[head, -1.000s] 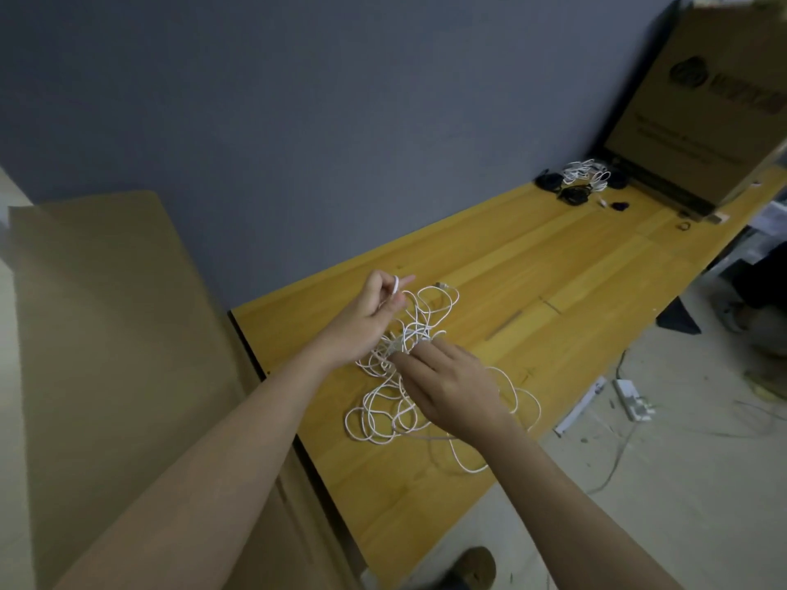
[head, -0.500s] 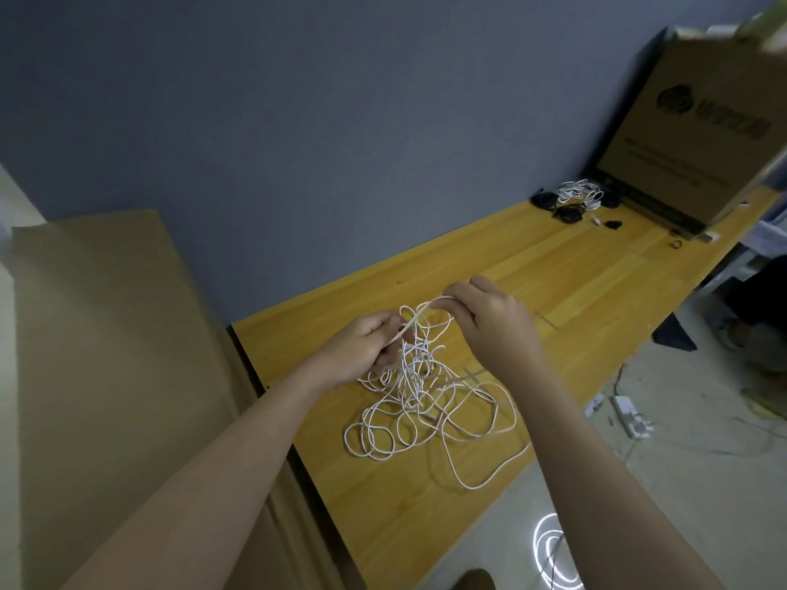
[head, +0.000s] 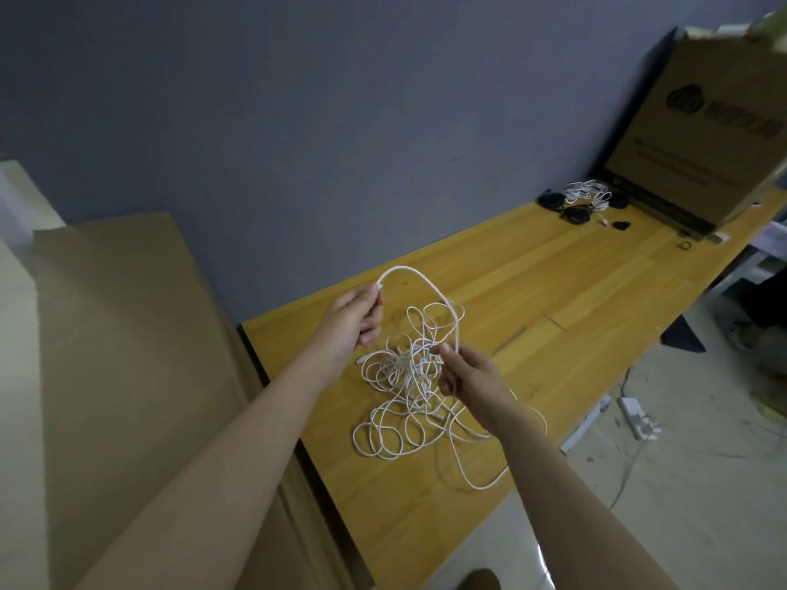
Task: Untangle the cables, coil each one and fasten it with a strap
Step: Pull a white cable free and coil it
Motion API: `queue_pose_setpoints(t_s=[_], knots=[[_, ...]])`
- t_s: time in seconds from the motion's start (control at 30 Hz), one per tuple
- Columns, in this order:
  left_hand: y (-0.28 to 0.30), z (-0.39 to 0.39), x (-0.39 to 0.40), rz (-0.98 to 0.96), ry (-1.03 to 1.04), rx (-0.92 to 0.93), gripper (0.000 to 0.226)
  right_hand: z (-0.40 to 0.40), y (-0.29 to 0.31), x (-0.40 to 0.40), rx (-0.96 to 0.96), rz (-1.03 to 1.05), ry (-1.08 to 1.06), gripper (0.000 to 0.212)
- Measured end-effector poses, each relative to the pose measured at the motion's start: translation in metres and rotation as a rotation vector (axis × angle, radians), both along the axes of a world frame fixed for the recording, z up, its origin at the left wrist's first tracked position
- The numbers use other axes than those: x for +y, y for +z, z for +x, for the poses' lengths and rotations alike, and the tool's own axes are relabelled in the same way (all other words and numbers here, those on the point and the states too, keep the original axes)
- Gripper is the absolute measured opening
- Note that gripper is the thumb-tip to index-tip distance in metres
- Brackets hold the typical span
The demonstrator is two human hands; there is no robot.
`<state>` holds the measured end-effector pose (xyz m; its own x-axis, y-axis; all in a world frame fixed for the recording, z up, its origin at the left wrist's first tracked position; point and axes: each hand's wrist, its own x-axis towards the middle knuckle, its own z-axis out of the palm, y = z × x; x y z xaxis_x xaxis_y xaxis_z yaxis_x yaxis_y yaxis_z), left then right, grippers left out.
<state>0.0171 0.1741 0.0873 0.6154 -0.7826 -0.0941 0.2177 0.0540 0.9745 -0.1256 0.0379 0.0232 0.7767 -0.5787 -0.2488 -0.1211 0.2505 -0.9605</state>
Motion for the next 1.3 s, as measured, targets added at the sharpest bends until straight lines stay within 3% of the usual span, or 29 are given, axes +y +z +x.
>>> queue_pose_setpoints(t_s=[0.13,0.23,0.33,0.47,0.6,0.8,0.9,1.0,1.07,1.17,1.23,1.3], knots=[[-0.002,0.006,-0.001,-0.061,0.103,0.11,0.031,-0.006,0.002,0.008,-0.02,-0.396,-0.148,0.019],[0.0,0.005,-0.003,-0.129,0.108,0.216,0.03,-0.005,-0.003,0.005,0.125,-0.889,-0.296,0.023],[0.004,0.002,-0.004,-0.157,0.139,0.2,0.029,0.001,-0.014,0.009,0.303,-1.401,-0.088,0.035],[0.006,-0.003,-0.004,-0.116,0.139,0.118,0.023,0.01,-0.025,0.028,0.255,-1.679,0.133,0.049],[0.002,-0.005,-0.005,-0.079,0.13,0.095,0.019,0.005,-0.028,0.04,0.128,-1.76,0.246,0.052],[-0.006,-0.006,-0.006,0.051,0.044,-0.148,0.014,-0.005,-0.009,0.041,-0.164,-1.892,0.26,0.037],[-0.009,-0.01,-0.005,0.104,-0.069,-0.256,0.015,-0.009,0.013,0.037,-0.271,-1.91,0.139,0.033],[-0.011,-0.013,-0.003,0.216,-0.204,-0.397,0.011,-0.008,0.038,0.028,-0.384,-1.916,0.015,0.014],[-0.009,-0.016,-0.003,0.232,-0.246,-0.425,0.01,-0.002,0.049,0.017,-0.348,-1.85,-0.099,0.009],[-0.006,-0.02,-0.005,0.158,-0.207,-0.357,0.023,0.011,0.062,0.002,-0.208,-1.676,-0.286,0.038],[-0.004,-0.019,-0.007,0.164,-0.19,-0.335,0.034,0.019,0.071,0.001,-0.063,-1.573,-0.316,0.049],[-0.002,-0.015,-0.006,0.184,-0.215,-0.304,0.046,0.03,0.072,-0.002,0.105,-1.359,-0.207,0.049]])
